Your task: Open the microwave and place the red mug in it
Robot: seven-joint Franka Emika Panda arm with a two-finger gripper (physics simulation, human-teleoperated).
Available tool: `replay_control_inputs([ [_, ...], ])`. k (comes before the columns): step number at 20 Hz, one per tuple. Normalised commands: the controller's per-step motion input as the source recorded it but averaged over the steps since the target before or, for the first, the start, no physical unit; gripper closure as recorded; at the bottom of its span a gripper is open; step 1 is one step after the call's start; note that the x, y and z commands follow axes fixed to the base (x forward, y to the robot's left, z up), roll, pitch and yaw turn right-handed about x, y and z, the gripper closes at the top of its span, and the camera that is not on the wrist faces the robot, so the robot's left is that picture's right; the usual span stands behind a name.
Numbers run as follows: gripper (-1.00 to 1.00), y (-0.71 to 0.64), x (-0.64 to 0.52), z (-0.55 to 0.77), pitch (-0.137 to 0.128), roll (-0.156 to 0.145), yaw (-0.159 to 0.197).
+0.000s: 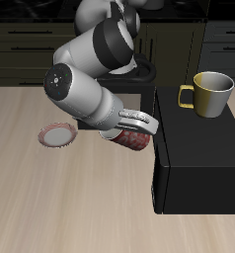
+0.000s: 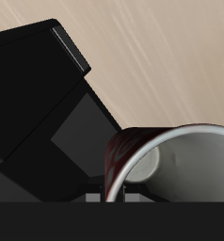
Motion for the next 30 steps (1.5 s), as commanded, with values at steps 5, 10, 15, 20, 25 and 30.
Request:
replay_control_inputs([
  [5,1.00,0.28,-0.38,0.03,0.004,0.055,0.001],
  [10,1.00,0.17,0.11,-0.05,0.031,0.062,-0.016],
  [15,1.00,0.16,0.13,0.00,0.017,0.032,-0.055],
  [20,1.00,0.35,-0.03,-0.05,0.005,0.068,-0.019],
  [25,1.00,0.32,-0.12,-0.09,0.018,0.059,-0.008],
  [30,1.00,0.17,0.09,-0.04,0.017,0.029,-0.015],
])
